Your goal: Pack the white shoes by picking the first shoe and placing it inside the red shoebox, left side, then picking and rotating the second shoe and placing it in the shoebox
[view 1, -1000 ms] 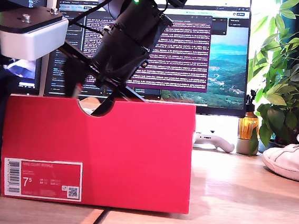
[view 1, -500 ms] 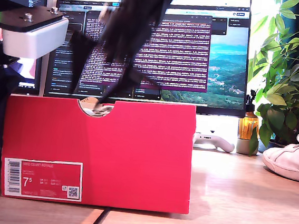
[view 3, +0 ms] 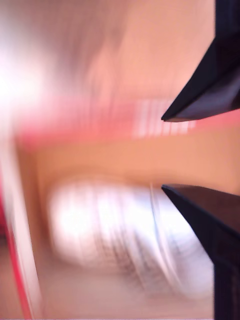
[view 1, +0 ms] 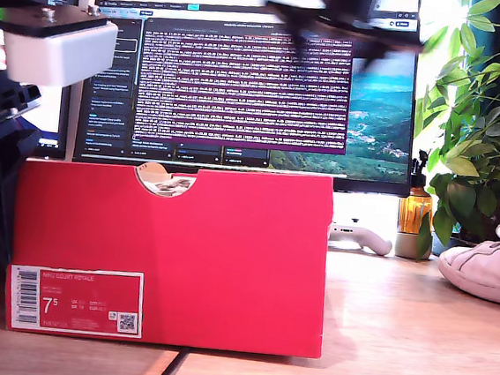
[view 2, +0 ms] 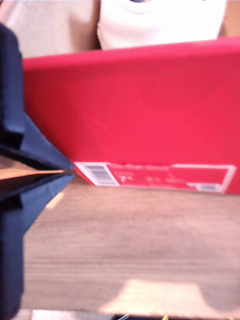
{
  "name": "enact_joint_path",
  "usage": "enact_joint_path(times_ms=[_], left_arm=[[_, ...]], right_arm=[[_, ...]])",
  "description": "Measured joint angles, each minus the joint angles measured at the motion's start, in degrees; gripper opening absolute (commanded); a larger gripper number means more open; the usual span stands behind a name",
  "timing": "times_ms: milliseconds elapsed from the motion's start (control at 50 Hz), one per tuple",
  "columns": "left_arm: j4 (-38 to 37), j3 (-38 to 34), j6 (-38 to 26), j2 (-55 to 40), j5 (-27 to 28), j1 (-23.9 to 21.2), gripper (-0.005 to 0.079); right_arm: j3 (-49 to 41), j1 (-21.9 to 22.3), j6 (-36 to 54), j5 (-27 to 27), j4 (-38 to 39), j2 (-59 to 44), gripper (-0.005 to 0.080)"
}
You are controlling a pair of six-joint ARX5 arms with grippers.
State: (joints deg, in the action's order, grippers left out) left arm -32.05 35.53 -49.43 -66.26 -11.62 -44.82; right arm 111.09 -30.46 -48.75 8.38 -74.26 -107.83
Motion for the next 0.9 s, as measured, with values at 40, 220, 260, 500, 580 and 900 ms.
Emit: enact_joint_path(times_ms=[40, 220, 260, 500, 580, 900], left_arm=[[0.02, 0.0, 0.0, 0.0, 0.28, -0.02, -0.0017], [0.02, 0.0, 0.0, 0.0, 1.64, 0.0, -0.0017], [0.02, 0.0, 0.0, 0.0, 2.08, 0.0, -0.0017], [0.02, 0.0, 0.0, 0.0, 2.56, -0.02, -0.0017], [0.02, 0.0, 0.0, 0.0, 2.56, -0.02, -0.0017], [0.0, 0.0, 0.0, 0.0, 2.56, -0.02, -0.0017]], right_arm=[[0.0, 0.85, -5.25, 1.49, -2.29, 0.0, 0.0363], [-0.04, 4.63, -10.14, 4.35, -3.93, 0.0, 0.0364], [-0.04, 5.18, -10.78, 4.98, -3.98, 0.0, 0.0375], [-0.44, 7.85, -11.21, 6.19, -4.07, 0.07, 0.0577], [-1.81, 9.35, -11.47, 6.34, -4.02, 0.66, 0.0609], [-15.5, 15.58, -17.68, 7.85, -4.07, 10.64, 0.0609]])
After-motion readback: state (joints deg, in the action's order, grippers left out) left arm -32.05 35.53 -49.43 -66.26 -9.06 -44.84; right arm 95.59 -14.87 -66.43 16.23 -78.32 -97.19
